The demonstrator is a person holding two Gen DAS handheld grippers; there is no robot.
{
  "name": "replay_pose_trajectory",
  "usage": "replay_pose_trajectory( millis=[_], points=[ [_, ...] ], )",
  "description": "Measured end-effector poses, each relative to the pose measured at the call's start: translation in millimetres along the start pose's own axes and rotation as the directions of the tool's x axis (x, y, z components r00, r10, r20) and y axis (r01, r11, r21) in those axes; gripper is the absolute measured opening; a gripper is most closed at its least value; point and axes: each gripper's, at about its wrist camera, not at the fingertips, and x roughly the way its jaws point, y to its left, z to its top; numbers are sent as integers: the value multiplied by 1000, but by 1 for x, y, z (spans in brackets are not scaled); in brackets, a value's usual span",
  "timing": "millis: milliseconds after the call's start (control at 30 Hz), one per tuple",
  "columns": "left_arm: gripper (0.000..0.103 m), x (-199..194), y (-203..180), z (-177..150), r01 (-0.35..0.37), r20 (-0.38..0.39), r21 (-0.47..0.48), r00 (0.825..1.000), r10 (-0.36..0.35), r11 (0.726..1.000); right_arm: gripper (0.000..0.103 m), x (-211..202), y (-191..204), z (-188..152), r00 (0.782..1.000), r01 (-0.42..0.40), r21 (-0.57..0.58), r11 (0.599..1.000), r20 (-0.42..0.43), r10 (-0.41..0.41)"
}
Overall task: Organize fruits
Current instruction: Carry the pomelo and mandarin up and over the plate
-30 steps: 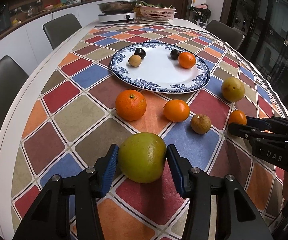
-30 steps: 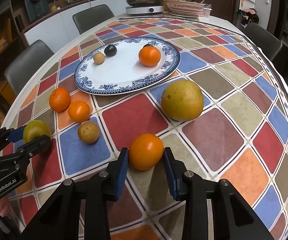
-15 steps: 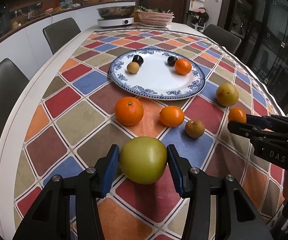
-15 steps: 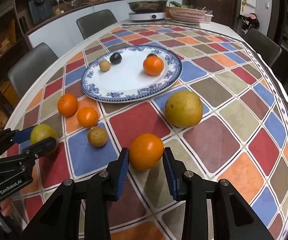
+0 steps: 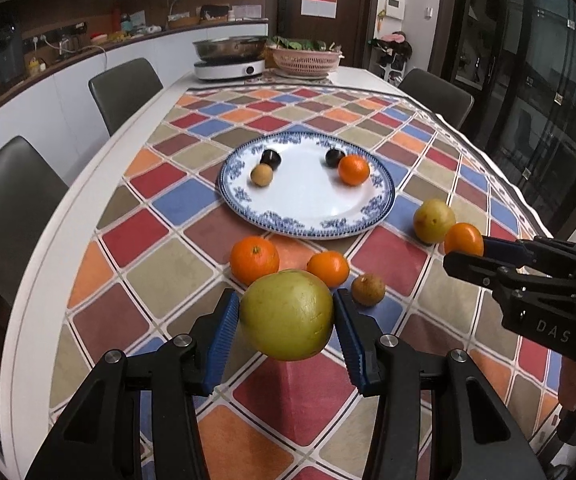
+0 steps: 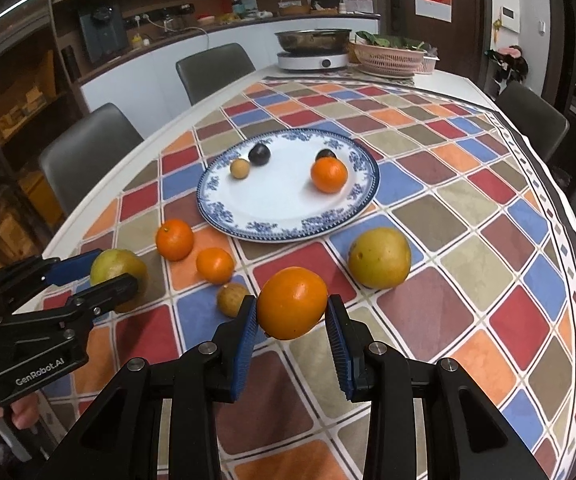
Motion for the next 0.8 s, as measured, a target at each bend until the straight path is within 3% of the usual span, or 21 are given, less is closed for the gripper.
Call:
replay_pose_trajectory(
  millis=[800],
  points=[
    [47,-34,-16,58,20,122,48,992,-26,999,36,-44,-1,41,990,-55,-34,998,127,59]
  ],
)
